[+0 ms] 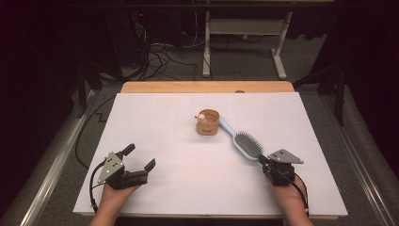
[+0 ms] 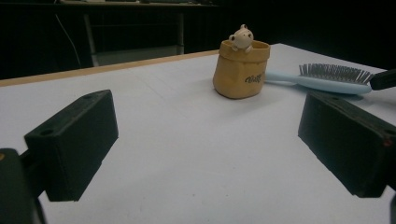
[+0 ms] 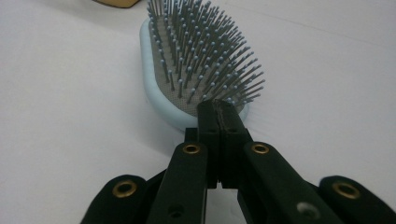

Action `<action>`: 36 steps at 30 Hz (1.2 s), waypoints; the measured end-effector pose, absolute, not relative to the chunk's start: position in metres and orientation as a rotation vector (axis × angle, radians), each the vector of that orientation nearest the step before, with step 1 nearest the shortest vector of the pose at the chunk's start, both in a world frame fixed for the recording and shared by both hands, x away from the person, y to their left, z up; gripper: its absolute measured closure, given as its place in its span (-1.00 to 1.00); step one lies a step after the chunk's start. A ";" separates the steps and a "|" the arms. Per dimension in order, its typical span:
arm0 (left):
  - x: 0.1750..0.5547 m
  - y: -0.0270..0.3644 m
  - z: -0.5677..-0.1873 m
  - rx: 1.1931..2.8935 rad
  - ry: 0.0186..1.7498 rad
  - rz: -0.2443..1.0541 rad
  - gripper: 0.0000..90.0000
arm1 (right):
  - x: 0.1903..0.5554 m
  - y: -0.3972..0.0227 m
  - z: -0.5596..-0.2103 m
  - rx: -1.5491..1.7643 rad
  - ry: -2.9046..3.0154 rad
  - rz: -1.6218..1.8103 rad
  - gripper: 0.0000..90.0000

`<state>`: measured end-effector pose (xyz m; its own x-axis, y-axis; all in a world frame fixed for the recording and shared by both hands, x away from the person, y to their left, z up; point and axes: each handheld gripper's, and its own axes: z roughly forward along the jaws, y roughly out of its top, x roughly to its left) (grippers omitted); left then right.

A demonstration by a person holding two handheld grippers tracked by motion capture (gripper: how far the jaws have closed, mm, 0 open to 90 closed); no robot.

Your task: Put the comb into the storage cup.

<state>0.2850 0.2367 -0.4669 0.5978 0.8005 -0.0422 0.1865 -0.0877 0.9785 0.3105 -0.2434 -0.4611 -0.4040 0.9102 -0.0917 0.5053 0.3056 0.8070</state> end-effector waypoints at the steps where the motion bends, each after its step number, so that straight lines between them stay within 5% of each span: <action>1: 0.285 0.237 -0.467 1.612 0.843 0.628 -0.88 | 0.311 -0.245 -0.461 1.261 2.026 0.969 1.00; 18: 0.287 0.239 -0.467 1.611 0.881 0.576 -0.91 | 0.295 -0.273 -0.452 1.246 1.955 1.166 0.90; 28: 0.288 0.237 -0.465 1.650 0.887 0.554 -0.91 | 0.291 -0.282 -0.453 1.251 1.965 1.258 0.16; 36: 0.287 0.235 -0.466 1.657 0.877 0.583 -0.94 | 0.294 -0.284 -0.453 1.247 1.961 1.307 -0.70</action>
<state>0.2872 0.2348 -0.4659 0.6021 0.7957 -0.0663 0.2468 -0.1065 0.9632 0.2943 -0.2843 -0.4527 -0.4758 0.8742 0.0965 0.4254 0.1327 0.8952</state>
